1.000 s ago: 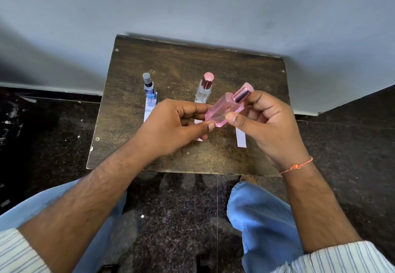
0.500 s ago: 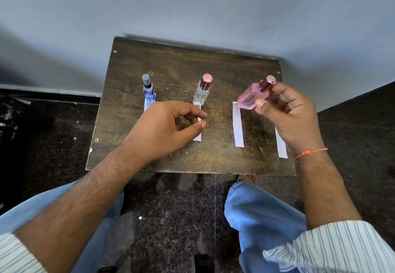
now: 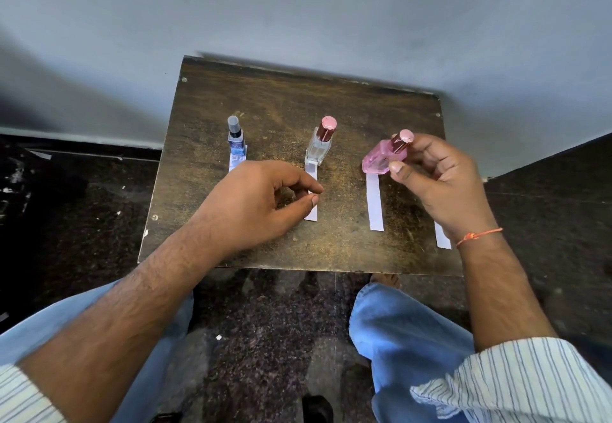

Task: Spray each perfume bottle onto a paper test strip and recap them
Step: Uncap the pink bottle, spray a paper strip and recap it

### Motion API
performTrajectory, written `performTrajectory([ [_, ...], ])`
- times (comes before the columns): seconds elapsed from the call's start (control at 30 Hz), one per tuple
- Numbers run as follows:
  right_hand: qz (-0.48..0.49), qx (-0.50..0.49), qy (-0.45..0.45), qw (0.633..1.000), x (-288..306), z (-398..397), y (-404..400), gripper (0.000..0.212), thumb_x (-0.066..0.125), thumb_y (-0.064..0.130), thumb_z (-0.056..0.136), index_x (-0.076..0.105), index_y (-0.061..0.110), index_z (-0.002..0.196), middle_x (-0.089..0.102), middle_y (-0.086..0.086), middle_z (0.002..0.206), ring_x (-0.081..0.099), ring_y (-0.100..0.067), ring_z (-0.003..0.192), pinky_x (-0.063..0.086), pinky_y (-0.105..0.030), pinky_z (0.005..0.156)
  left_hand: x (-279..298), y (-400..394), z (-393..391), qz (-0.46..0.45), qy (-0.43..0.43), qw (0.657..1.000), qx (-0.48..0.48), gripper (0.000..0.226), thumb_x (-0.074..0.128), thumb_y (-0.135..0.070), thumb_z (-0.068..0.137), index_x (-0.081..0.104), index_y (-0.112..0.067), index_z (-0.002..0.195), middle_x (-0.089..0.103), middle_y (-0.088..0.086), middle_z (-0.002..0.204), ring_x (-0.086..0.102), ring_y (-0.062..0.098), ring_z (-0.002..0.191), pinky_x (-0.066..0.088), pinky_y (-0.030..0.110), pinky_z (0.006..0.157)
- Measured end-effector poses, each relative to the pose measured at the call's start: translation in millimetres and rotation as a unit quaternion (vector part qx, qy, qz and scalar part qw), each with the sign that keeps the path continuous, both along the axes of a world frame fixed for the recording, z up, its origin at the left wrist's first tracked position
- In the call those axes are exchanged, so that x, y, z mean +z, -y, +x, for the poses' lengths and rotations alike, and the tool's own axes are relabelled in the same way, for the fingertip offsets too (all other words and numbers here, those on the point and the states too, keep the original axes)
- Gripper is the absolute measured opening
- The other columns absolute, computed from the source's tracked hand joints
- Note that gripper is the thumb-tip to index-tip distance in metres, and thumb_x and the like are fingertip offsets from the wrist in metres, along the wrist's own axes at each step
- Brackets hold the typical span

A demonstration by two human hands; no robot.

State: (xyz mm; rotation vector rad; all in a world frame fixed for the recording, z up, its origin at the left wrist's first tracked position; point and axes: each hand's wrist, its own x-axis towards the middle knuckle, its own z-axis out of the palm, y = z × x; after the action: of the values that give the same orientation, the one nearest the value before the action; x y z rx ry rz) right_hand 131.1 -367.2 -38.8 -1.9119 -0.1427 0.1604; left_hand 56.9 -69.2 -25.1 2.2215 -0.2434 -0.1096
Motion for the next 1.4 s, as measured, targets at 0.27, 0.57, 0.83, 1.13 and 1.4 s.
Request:
performTrajectory([
  [0.27, -0.006, 0.013, 0.002, 1.000, -4.8, 1.1, 0.8, 0.038, 0.079, 0.003, 0.095, 0.075, 0.025, 0.125, 0.080, -0.001, 0.125, 0.074, -0.025, 0.120, 0.053, -0.058, 0.115, -0.7, 0.6, -0.2, 0.004, 0.005, 1.000, -0.009, 0.015, 0.080, -0.026, 0.096, 0.084, -0.028, 0.110, 0.061, -0.048, 0.076, 0.056, -0.020, 0.063, 0.039, 0.001, 0.059],
  [0.57, -0.015, 0.010, -0.001, 1.000, -3.3, 1.9, -0.1, 0.042, 0.078, 0.001, 0.097, 0.074, 0.023, 0.132, 0.080, 0.001, 0.127, 0.073, -0.018, 0.120, 0.054, -0.047, 0.116, -2.0, 0.6, 0.8, 0.009, 0.011, 1.000, -0.013, 0.017, 0.079, -0.030, 0.096, 0.082, -0.033, 0.112, 0.059, -0.052, 0.081, 0.057, -0.010, 0.061, 0.039, 0.004, 0.057],
  [0.83, -0.034, 0.008, 0.006, 0.999, -1.5, 1.0, -0.4, 0.039, 0.079, 0.004, 0.096, 0.075, 0.022, 0.130, 0.080, 0.003, 0.127, 0.073, -0.019, 0.120, 0.056, -0.039, 0.112, -1.5, 1.3, 0.5, 0.013, 0.012, 1.000, -0.005, 0.016, 0.080, -0.028, 0.096, 0.083, -0.031, 0.111, 0.062, -0.032, 0.074, 0.057, -0.017, 0.064, 0.040, 0.001, 0.059],
  [1.13, -0.033, 0.008, 0.010, 0.999, -4.6, 2.3, 1.2, 0.037, 0.081, 0.006, 0.095, 0.076, 0.029, 0.124, 0.081, 0.003, 0.123, 0.075, -0.022, 0.117, 0.057, -0.044, 0.111, 0.0, 3.6, 0.7, 0.016, 0.009, 1.000, -0.013, 0.016, 0.078, -0.031, 0.097, 0.083, -0.033, 0.111, 0.063, -0.030, 0.077, 0.060, -0.008, 0.065, 0.043, 0.005, 0.059],
  [1.4, -0.030, 0.010, 0.013, 0.999, -4.6, 2.4, 1.6, 0.039, 0.081, 0.008, 0.095, 0.077, 0.040, 0.118, 0.081, 0.006, 0.122, 0.075, -0.020, 0.116, 0.057, -0.047, 0.111, -1.0, 2.8, 1.0, 0.021, 0.011, 1.000, -0.021, 0.016, 0.076, -0.033, 0.097, 0.081, -0.036, 0.112, 0.058, -0.053, 0.080, 0.058, -0.005, 0.061, 0.044, 0.008, 0.058],
])
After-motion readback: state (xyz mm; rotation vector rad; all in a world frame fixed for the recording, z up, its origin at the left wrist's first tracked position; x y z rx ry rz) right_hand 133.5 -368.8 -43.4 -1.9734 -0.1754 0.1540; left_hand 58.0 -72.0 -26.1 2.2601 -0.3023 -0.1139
